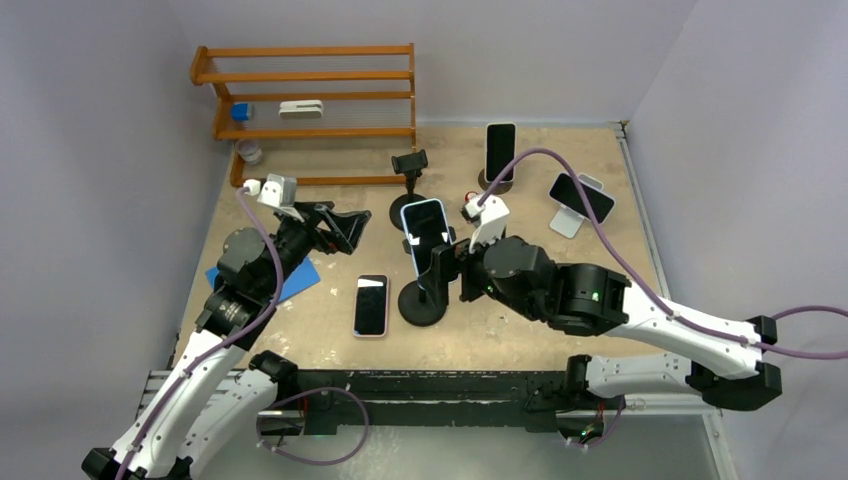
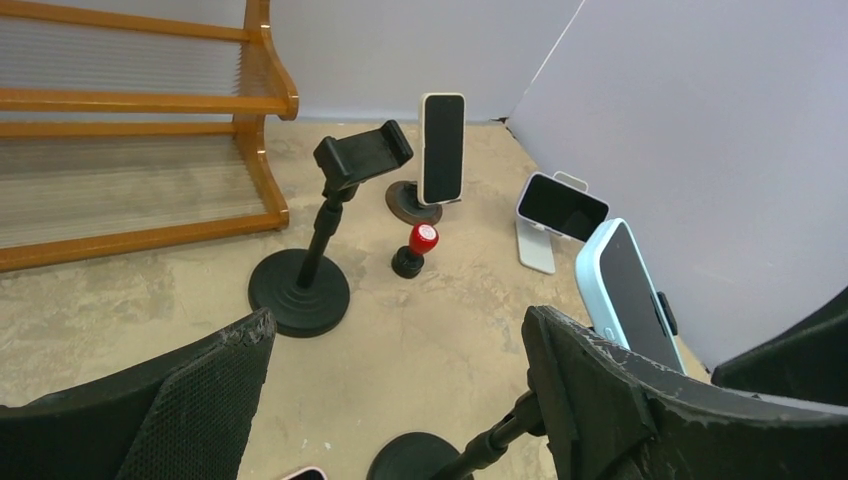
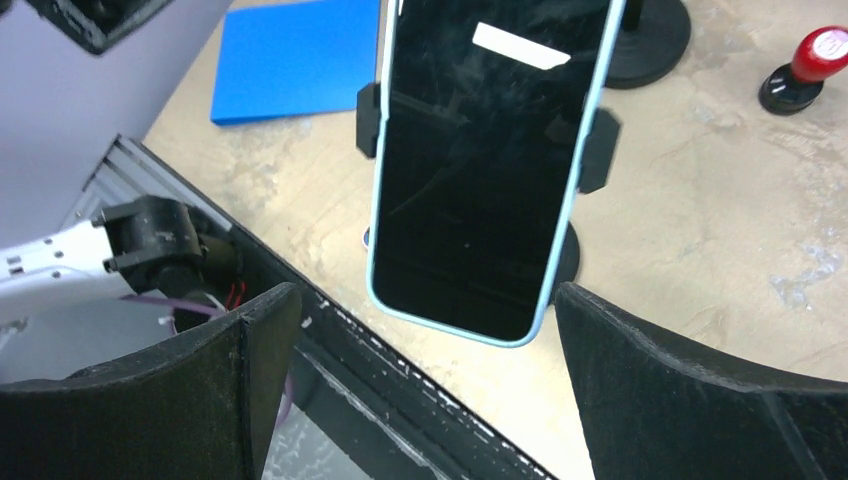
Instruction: Remove the phone from the phone stand
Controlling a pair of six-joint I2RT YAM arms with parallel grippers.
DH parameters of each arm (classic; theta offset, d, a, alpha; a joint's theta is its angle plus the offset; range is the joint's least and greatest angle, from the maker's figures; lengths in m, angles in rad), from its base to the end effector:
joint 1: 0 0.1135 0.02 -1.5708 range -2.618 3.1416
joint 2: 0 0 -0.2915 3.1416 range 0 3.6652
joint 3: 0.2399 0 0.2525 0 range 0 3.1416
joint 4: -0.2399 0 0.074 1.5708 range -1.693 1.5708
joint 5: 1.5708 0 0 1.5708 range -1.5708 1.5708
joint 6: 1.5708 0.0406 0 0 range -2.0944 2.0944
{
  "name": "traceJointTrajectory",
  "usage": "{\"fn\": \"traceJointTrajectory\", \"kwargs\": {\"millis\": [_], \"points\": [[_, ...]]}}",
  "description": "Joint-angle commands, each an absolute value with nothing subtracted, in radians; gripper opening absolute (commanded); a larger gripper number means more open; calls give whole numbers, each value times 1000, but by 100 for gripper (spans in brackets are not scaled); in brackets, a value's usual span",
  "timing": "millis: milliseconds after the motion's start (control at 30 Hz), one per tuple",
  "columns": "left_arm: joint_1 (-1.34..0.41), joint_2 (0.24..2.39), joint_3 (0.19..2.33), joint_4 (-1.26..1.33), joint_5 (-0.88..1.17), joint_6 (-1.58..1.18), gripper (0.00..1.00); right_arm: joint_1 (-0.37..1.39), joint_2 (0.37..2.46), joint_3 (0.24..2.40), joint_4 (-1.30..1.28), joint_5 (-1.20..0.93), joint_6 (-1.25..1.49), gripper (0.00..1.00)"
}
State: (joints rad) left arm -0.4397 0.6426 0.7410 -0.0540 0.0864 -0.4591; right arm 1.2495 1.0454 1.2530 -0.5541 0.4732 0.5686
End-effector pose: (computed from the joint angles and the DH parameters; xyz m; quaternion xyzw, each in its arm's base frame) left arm 0.1244 -0.0624 0.3771 0.0245 0.6909 -0.3405 0.6373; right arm 0.0823 0.1887 0.4375 -0.1387 0.7949 0.3228 0.4946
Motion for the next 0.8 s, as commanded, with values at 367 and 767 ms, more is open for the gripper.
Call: {"fn": "traceJointTrajectory", "kwargs": {"millis": [367, 767], "points": [[-442, 651, 743, -59, 63, -419, 92, 1290, 1183, 1368, -608, 657, 597, 99], [-455, 645, 744, -66, 61, -416, 92, 1290, 1190, 1382, -599, 669, 594, 99]]}}
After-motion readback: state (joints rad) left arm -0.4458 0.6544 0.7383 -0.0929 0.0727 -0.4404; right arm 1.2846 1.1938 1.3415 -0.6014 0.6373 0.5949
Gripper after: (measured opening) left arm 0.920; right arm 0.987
